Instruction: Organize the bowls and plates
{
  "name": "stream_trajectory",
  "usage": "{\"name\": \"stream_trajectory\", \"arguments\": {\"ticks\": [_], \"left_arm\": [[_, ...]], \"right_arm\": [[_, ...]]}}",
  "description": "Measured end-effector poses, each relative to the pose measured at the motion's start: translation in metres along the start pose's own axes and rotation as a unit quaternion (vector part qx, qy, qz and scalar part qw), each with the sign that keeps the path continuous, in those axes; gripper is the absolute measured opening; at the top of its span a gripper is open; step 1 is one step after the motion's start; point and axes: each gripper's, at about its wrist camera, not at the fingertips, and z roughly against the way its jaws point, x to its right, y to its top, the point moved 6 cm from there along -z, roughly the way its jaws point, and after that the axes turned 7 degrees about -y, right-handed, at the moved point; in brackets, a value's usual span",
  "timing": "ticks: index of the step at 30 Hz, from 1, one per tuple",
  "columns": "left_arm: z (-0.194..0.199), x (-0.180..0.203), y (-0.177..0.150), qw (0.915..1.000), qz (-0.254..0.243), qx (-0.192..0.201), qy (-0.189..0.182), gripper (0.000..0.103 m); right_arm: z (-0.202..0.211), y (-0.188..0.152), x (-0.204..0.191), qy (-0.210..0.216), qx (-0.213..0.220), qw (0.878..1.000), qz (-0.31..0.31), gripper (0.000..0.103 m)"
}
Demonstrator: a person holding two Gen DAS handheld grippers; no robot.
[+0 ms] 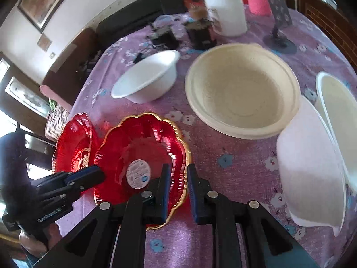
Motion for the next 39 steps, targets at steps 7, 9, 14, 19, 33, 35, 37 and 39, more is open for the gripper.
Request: {"name": "stream_trajectory", "arguments": {"ticks": [7,9,14,19,33,35,37,39], "left_arm": [[0.007,-0.002,-0.007,0.9999,0.010,-0.002,-0.004,0.023],[0.012,-0.003,-0.011,0.9999,0.016,-0.003,0.000,0.031],[0.014,-0.004,-0.017,0.9996,0.028,-0.008,-0.002,0.035],[0.008,-0.004,-0.009,0.9993,0.030,-0.008,0.021,0.033],[-0.001,-0.024,0.023,0.9963,0.030,-0.010,0.081,0.023],[-0.005,-0.024,0.028,0.9960,0.031,-0.013,0.083,0.024],[-0.009,-0.026,0.032,0.9958,0.039,-0.017,0.081,0.024],[-0.012,-0.027,0.035,0.9956,0.043,-0.020,0.082,0.024]], "right_arm": [[-0.001,-0.001,0.011,-0.032,0.002,0.999,-0.015,0.018],[-0.005,-0.002,0.018,-0.034,-0.001,0.999,-0.025,0.018],[-0.013,0.002,0.023,-0.018,-0.006,0.999,-0.033,0.018],[-0.017,0.002,0.016,-0.004,-0.009,1.000,-0.028,0.018],[-0.016,0.001,0.016,-0.003,0.002,1.000,-0.025,0.016],[-0.013,0.000,0.016,0.000,0.002,1.000,-0.025,0.016],[-0.015,0.002,0.018,0.002,-0.001,1.000,-0.028,0.016],[-0.019,0.003,0.022,0.001,-0.004,0.999,-0.032,0.016]]}}
